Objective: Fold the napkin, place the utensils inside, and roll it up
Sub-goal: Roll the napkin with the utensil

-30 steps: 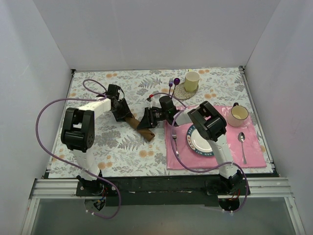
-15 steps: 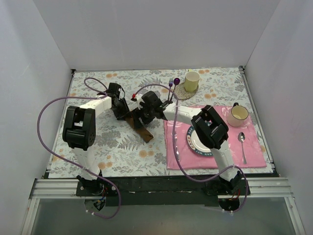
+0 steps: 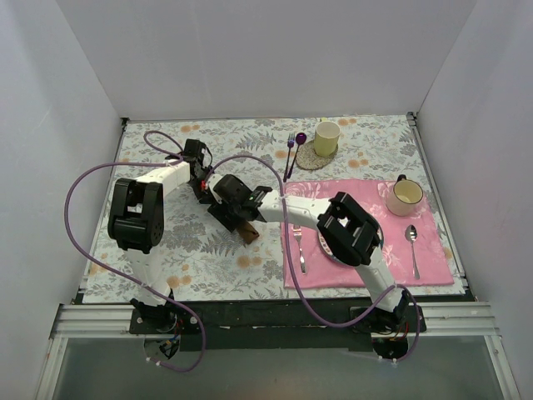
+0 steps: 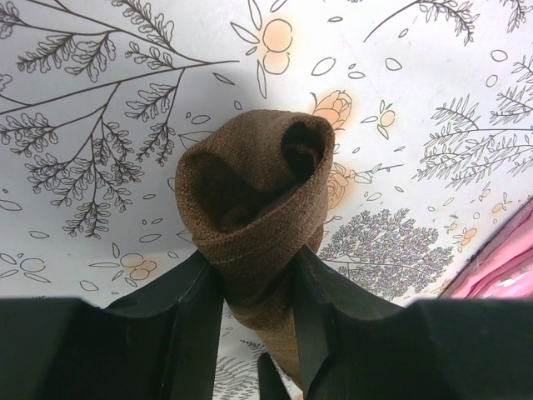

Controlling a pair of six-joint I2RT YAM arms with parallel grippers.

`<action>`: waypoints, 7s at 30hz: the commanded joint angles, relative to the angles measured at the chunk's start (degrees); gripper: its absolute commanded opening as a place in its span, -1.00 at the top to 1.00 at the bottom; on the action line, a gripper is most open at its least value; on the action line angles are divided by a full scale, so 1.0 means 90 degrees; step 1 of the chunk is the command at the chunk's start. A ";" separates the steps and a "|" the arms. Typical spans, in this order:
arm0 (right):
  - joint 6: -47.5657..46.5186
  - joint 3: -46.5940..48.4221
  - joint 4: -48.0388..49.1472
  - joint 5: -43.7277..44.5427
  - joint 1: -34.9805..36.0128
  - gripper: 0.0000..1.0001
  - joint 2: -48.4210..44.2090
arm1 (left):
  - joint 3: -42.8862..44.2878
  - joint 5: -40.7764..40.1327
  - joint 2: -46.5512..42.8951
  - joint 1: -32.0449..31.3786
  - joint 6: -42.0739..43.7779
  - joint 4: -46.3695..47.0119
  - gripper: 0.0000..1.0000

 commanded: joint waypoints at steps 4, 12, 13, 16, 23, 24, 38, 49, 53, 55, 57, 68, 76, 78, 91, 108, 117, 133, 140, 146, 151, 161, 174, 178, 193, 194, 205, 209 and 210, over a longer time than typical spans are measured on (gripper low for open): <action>-0.0124 -0.0292 0.0198 0.0458 -0.0044 -0.22 -0.0011 | 0.0098 -0.0142 0.0227 0.0002 0.0058 -0.0073 0.39; 0.0197 -0.0575 0.0451 -0.0351 -0.0210 0.21 -0.0069 | 0.0274 -0.0113 0.0101 0.0021 -0.0118 -0.0073 -0.16; 0.0257 -0.0682 0.0481 -0.0459 -0.0278 0.24 -0.0089 | 0.0313 -0.0123 0.0062 0.0022 -0.0138 -0.0083 -0.21; 0.0403 -0.0907 0.0753 -0.0782 -0.0405 0.25 -0.0216 | 0.0421 -0.0142 -0.0036 0.0061 -0.0206 -0.0083 -0.30; 0.0667 -0.1239 0.0960 -0.1552 -0.0718 0.29 -0.0294 | 0.0421 -0.0181 0.0081 0.0070 -0.0265 -0.0044 -0.36; 0.0667 -0.1249 0.0970 -0.1583 -0.0757 0.30 -0.0304 | 0.0392 -0.0210 0.0052 0.0070 -0.0274 0.0014 -0.38; 0.0940 -0.1415 0.1175 -0.2188 -0.0914 0.40 -0.0265 | 0.0158 -0.0924 0.0207 0.0275 -0.0480 0.0405 -0.19; 0.1565 -0.1513 0.1594 -0.3350 -0.1158 0.46 -0.0138 | 0.0274 -0.1313 0.0149 0.0276 -0.0372 0.0376 0.09; 0.1829 -0.1503 0.1741 -0.3556 -0.1168 0.46 -0.0070 | 0.0391 -0.1899 -0.0114 0.0276 -0.0508 0.0026 -0.39; 0.1955 -0.1503 0.1780 -0.3566 -0.1158 0.46 -0.0060 | 0.0324 -0.2104 -0.0465 0.0276 -0.0664 -0.0102 -0.57; 0.2112 -0.1542 0.1878 -0.3585 -0.1177 0.46 -0.0060 | 0.0255 -0.2242 -0.0854 0.0276 -0.0830 -0.0326 -0.63; 0.3059 -0.1845 0.2688 -0.4386 -0.1470 0.45 0.0164 | -0.1081 -0.0250 -0.1598 0.0002 -0.1846 0.0384 -0.61; 0.3616 -0.2069 0.3255 -0.4903 -0.1636 0.45 0.0281 | -0.1229 -0.0142 -0.1160 -0.0047 -0.1915 0.0931 -0.57; 0.3704 -0.2108 0.3401 -0.5001 -0.1666 0.44 0.0311 | -0.1259 -0.0104 -0.1024 -0.0047 -0.1973 0.1030 -0.50; 0.3169 -0.1808 0.2867 -0.5218 -0.1851 0.00 0.0312 | -0.1103 -0.0660 -0.0779 -0.0086 -0.1759 0.1266 0.15; -0.0162 0.0107 0.0072 0.0180 -0.0280 -0.61 -0.0061 | 0.0049 -0.0045 -0.0047 -0.0076 -0.1290 0.0289 0.46; -0.0661 0.0460 0.0081 0.1580 0.0209 -0.55 0.0428 | 0.0128 0.0170 0.0051 -0.0086 -0.1134 0.0103 0.47; 0.0598 -0.0643 0.0940 -0.0712 -0.0513 0.28 -0.0069 | 0.0372 -0.0172 -0.0368 -0.0076 -0.0841 -0.0034 -0.36; 0.1730 -0.1336 0.1868 -0.2920 -0.1264 0.31 -0.0129 | 0.0480 -0.0162 -0.0612 -0.0066 -0.0899 -0.0092 -0.50; 0.2356 -0.1561 0.2454 -0.4034 -0.1597 0.32 0.0037 | 0.0333 0.0082 -0.0798 -0.0076 -0.1046 0.0141 -0.54; 0.2484 -0.1601 0.2513 -0.4172 -0.1656 0.34 0.0077 | 0.0284 0.0375 -0.0652 -0.0105 -0.1222 0.0376 -0.52; 0.2396 -0.1454 0.2279 -0.4006 -0.1646 0.34 0.0116 | 0.0148 0.0268 -0.0632 -0.0144 -0.1280 0.0338 -0.49; 0.2532 -0.1288 0.2161 -0.3937 -0.1656 0.32 0.0155 | -0.0263 0.0092 -0.0584 -0.0232 -0.1329 0.0532 -0.48; 0.2746 -0.1269 0.2220 -0.4083 -0.1656 0.32 0.0223 | -0.0126 -0.0073 -0.0320 -0.0271 -0.1310 0.0552 -0.42; 0.4486 -0.2177 0.4095 -0.4972 -0.1763 0.18 0.0341 | -0.0536 -0.0542 -0.0242 -0.0271 -0.1417 0.1109 0.02; 0.4457 -0.2187 0.4056 -0.4924 -0.1763 0.14 0.0311 | -0.0546 -0.0591 -0.0232 -0.0271 -0.1417 0.1109 0.09; 0.2681 -0.2050 0.2251 -0.3724 -0.1910 -0.41 -0.0586 | -0.0117 -0.0641 0.0217 -0.0262 -0.1183 0.1002 0.36; 0.1842 -0.1962 0.1625 -0.3156 -0.1929 -0.48 -0.1026 | 0.0254 -0.0592 0.0500 -0.0281 -0.1095 0.0767 0.36; 0.1733 -0.1962 0.1489 -0.3098 -0.1929 -0.48 -0.1152 | 0.0303 -0.0582 0.0549 -0.0271 -0.1075 0.0728 0.35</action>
